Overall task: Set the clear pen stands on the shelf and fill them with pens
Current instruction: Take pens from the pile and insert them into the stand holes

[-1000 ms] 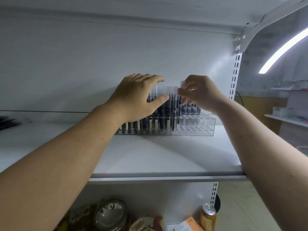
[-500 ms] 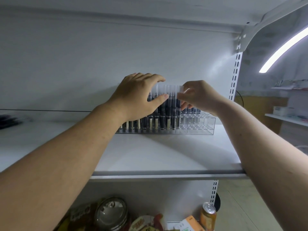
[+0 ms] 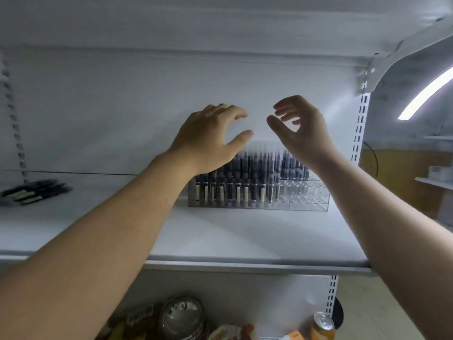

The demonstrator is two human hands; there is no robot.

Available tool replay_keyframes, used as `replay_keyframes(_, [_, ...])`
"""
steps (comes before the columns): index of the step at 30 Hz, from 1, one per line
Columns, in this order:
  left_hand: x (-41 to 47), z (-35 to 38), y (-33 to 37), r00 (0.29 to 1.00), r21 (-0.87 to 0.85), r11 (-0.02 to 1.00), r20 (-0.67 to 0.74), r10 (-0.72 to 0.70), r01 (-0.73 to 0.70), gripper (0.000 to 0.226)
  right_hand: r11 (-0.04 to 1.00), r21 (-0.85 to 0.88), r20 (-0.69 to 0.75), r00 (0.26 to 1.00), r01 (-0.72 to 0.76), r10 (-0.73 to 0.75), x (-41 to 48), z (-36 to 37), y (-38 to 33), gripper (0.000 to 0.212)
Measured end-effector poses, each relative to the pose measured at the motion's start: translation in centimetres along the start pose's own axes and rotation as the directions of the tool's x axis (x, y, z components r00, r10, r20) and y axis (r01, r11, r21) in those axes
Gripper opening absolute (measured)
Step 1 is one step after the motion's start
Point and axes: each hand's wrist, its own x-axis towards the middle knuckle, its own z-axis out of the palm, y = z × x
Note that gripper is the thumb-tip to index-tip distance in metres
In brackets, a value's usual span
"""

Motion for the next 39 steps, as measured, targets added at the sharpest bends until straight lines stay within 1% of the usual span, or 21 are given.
replay_keyframes(3, [-0.2,-3.8,-1.7,0.993,0.029,0.993,0.023,-0.119,0.118,0.051,0.988,-0.081,0.149,0.982,0.133,-0.12,1.2,1.8,-4.3,0.034])
replay_keyframes(6, [-2.0,-8.3,-5.5,0.956,0.089,0.955,0.063,-0.287,0.282,0.051,0.977,-0.04,0.287,0.939,0.208,-0.188,2.2,5.5,-9.4,0.036])
replay_keyframes(8, [-3.9,-11.1,-9.0,0.905,0.136,0.906,0.095,-0.415,0.401,0.048,0.972,0.001,0.35,0.911,0.234,-0.219,2.4,9.0,-12.6,0.036])
replay_keyframes(10, [-6.3,-13.5,-12.4,0.836,0.208,0.843,0.148,-0.529,0.496,0.048,0.971,0.051,0.402,0.885,0.233,-0.234,2.3,13.0,-15.6,0.035])
replay_keyframes(12, [-8.9,-15.5,-15.3,0.767,0.282,0.783,0.194,-0.612,0.554,0.05,0.971,0.107,0.455,0.858,0.215,-0.24,2.0,17.1,-18.5,0.033])
replay_keyframes(14, [-11.5,-17.1,-17.5,0.701,0.348,0.729,0.228,-0.676,0.59,0.054,0.966,0.134,0.523,0.812,0.221,-0.258,1.7,20.9,-21.1,0.033])
replay_keyframes(16, [-13.7,-18.0,-19.4,0.653,0.386,0.689,0.243,-0.717,0.613,0.058,0.962,0.154,0.576,0.77,0.227,-0.274,1.4,24.2,-23.1,0.034])
replay_keyframes(19, [-16.3,-18.4,-22.1,0.598,0.405,0.64,0.244,-0.764,0.653,0.061,0.962,0.163,0.623,0.733,0.219,-0.272,0.9,28.2,-24.7,0.032])
replay_keyframes(22, [-17.8,-17.3,-24.2,0.573,0.425,0.625,0.26,-0.777,0.655,0.064,0.961,0.15,0.614,0.74,0.233,-0.275,-0.3,30.7,-24.1,0.027])
replay_keyframes(24, [-18.0,-16.2,-25.2,0.558,0.433,0.626,0.289,-0.778,0.649,0.058,0.964,0.125,0.637,0.726,0.233,-0.258,-0.7,31.6,-23.0,0.026])
replay_keyframes(25, [-18.0,-15.6,-25.6,0.542,0.441,0.619,0.303,-0.784,0.649,0.051,0.966,0.114,0.651,0.717,0.233,-0.25,-0.8,31.9,-22.5,0.026])
replay_keyframes(26, [-18.0,-15.0,-26.0,0.533,0.457,0.616,0.313,-0.786,0.641,0.043,0.969,0.11,0.651,0.721,0.222,-0.239,-0.7,32.1,-22.0,0.025])
replay_keyframes(27, [-17.9,-14.4,-26.3,0.531,0.48,0.618,0.321,-0.784,0.623,0.042,0.974,0.113,0.636,0.738,0.198,-0.224,-0.6,32.3,-21.6,0.023])
replay_keyframes(29, [-17.5,-13.4,-26.9,0.522,0.518,0.628,0.355,-0.776,0.581,0.049,0.981,0.115,0.605,0.772,0.158,-0.195,-0.4,32.6,-21.0,0.019])
replay_keyframes(31, [-16.9,-12.8,-27.3,0.503,0.543,0.624,0.375,-0.779,0.562,0.053,0.982,0.114,0.602,0.776,0.151,-0.189,-0.4,32.9,-20.5,0.014])
replay_keyframes(34, [-15.9,-12.7,-27.9,0.452,0.6,0.59,0.385,-0.805,0.54,0.056,0.977,0.149,0.591,0.779,0.149,-0.209,-0.2,33.3,-20.3,0.008])
replay_keyframes(37, [-15.2,-12.8,-28.6,0.379,0.642,0.541,0.387,-0.841,0.543,0.061,0.974,0.164,0.593,0.773,0.157,-0.225,-0.1,33.6,-20.3,0.01])
replay_keyframes(39, [-14.9,-12.9,-28.7,0.35,0.659,0.524,0.391,-0.851,0.539,0.062,0.973,0.165,0.598,0.768,0.16,-0.228,-0.1,33.7,-20.4,0.012])
